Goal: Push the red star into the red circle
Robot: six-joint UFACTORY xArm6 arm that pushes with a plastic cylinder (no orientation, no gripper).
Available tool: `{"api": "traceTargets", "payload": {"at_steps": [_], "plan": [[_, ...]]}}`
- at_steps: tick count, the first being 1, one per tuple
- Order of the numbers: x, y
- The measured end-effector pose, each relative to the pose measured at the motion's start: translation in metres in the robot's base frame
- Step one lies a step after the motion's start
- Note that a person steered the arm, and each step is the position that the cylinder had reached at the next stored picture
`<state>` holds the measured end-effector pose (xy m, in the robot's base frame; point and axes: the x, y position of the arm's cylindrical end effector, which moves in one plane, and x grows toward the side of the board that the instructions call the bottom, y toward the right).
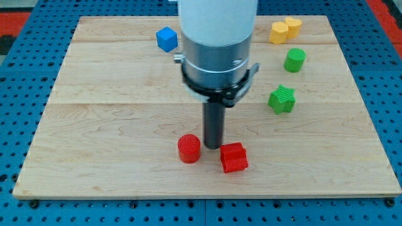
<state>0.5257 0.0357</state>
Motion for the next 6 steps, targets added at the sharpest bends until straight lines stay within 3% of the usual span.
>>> {"api": "traceTargets", "payload": {"at_steps": [1,2,3,5,6], "plan": [[-0.012,0.085],[0.028,0.113],[0.058,0.072],[0.056,0.002],[0.053,0.032]]}}
